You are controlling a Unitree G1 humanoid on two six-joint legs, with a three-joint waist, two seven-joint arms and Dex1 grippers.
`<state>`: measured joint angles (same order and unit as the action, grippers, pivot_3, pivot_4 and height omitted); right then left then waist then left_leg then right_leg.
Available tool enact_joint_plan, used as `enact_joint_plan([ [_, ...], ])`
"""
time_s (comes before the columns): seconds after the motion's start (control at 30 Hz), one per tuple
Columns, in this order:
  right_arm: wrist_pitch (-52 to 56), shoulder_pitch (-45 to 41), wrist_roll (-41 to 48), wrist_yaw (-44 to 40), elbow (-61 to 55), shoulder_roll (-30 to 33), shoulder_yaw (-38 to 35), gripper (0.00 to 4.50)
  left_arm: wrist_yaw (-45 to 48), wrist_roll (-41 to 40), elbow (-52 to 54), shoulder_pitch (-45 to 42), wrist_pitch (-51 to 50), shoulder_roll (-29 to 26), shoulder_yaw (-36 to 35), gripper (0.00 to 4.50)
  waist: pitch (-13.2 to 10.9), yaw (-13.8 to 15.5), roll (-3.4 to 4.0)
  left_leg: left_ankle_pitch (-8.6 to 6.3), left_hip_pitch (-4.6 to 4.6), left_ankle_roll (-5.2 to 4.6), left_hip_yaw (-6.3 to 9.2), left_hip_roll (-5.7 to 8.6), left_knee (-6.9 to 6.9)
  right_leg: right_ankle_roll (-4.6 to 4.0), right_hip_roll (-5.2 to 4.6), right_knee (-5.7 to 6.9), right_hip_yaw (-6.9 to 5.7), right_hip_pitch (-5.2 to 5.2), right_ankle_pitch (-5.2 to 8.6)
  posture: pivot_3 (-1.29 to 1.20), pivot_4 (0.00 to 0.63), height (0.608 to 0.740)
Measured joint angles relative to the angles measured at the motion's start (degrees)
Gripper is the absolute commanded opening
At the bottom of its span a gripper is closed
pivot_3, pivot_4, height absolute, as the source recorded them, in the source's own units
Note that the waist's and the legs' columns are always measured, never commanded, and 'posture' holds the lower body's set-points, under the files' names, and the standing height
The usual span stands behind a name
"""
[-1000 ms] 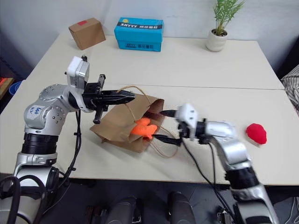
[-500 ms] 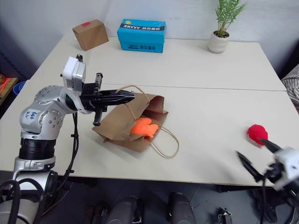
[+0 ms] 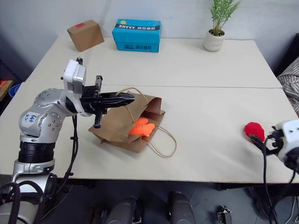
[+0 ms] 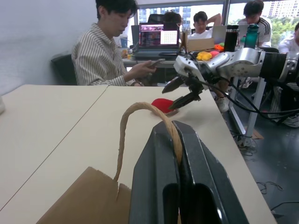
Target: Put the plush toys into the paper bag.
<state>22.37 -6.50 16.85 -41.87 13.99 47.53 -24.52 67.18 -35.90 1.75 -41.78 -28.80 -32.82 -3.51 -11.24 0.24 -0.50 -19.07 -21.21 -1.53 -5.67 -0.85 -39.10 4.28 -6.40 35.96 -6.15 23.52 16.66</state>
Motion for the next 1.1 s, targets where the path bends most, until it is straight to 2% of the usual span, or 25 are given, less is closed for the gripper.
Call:
enact_joint_plan([
  [0.2,-1.8,-7.7,-2.0,-2.6,8.6,0.7,4.6,1.78,0.0,0.0,0.2,0.0,-0.3,-0.3,0.0,0.0,0.0,-0.1,0.0,0.01,-0.02,-0.04,0.0,0.03,-0.01,0.06,-0.02,0.01,-0.02,-0.04,-0.03,0.0,0.15,0.74],
  [0.3,-1.9,-7.0,0.2,-7.9,5.0,0.7,5.4,0.88,0.4,-0.4,0.2,-0.1,-1.1,-1.0,0.0,0.0,0.0,-0.2,0.0,0.01,-0.02,-0.03,0.02,-0.01,0.0,0.06,0.01,0.02,-0.02,-0.03,-0.03,0.0,0.15,0.74],
  [0.37,-1.1,-5.0,3.5,-12.2,-2.3,0.0,6.7,0.46,0.8,-1.1,0.1,-0.2,-1.8,-1.1,0.0,0.0,0.0,-0.3,0.0,0.01,-0.01,-0.01,0.02,-0.03,0.0,0.06,0.03,0.02,-0.02,-0.03,-0.03,0.0,0.15,0.74],
  [0.43,2.4,-4.9,7.6,-13.9,-10.8,-2.0,8.8,0.39,1.2,-2.0,-0.2,-0.7,-2.8,-1.1,0.0,0.0,0.0,-0.6,0.0,0.01,0.01,0.02,0.0,-0.06,0.0,0.06,0.05,0.04,0.01,-0.02,-0.04,0.0,0.15,0.74],
  [0.5,7.4,-7.7,11.9,-13.9,-21.1,-5.4,14.1,0.39,1.4,-2.7,-0.6,-2.1,-4.0,-1.1,0.0,0.0,0.0,-0.7,-0.01,0.03,0.03,0.09,0.04,-0.09,-0.01,0.06,0.06,0.03,0.01,0.0,-0.03,0.0,0.15,0.74],
  [0.63,13.5,-17.8,11.3,-7.6,-28.0,-13.6,24.8,0.39,3.5,-3.3,-2.9,-5.3,-6.3,-2.2,0.1,0.0,0.0,-0.4,-0.01,0.04,-0.01,0.1,0.09,-0.04,-0.04,0.05,0.05,0.05,-0.01,0.02,-0.03,0.0,0.15,0.74],
  [0.77,16.4,-28.5,7.1,-0.7,-23.5,-24.5,33.1,0.39,5.9,-3.2,-5.1,-7.5,-7.1,-2.3,0.9,0.0,0.0,-0.2,-0.01,0.04,-0.31,0.08,0.23,0.03,-0.05,0.05,0.05,0.03,-0.19,0.15,-0.03,0.0,0.15,0.74],
  [0.87,16.6,-32.7,4.1,1.4,-18.0,-28.7,37.9,0.39,7.0,-3.2,-5.2,-7.9,-7.6,-2.1,2.0,0.0,0.0,-0.2,-0.01,0.0,-0.42,0.0,0.27,0.13,-0.05,0.05,0.12,-0.01,-0.27,0.17,-0.03,0.0,0.15,0.74],
  [1.1,12.7,-39.7,-4.5,8.7,-0.5,-37.3,40.4,0.39,8.9,-3.3,-4.6,-7.8,-9.0,-2.2,2.4,0.0,0.0,-1.2,-0.02,0.01,-0.42,-0.01,0.25,0.06,-0.06,0.06,0.1,0.02,-0.27,0.19,-0.03,0.0,0.15,0.74],
])
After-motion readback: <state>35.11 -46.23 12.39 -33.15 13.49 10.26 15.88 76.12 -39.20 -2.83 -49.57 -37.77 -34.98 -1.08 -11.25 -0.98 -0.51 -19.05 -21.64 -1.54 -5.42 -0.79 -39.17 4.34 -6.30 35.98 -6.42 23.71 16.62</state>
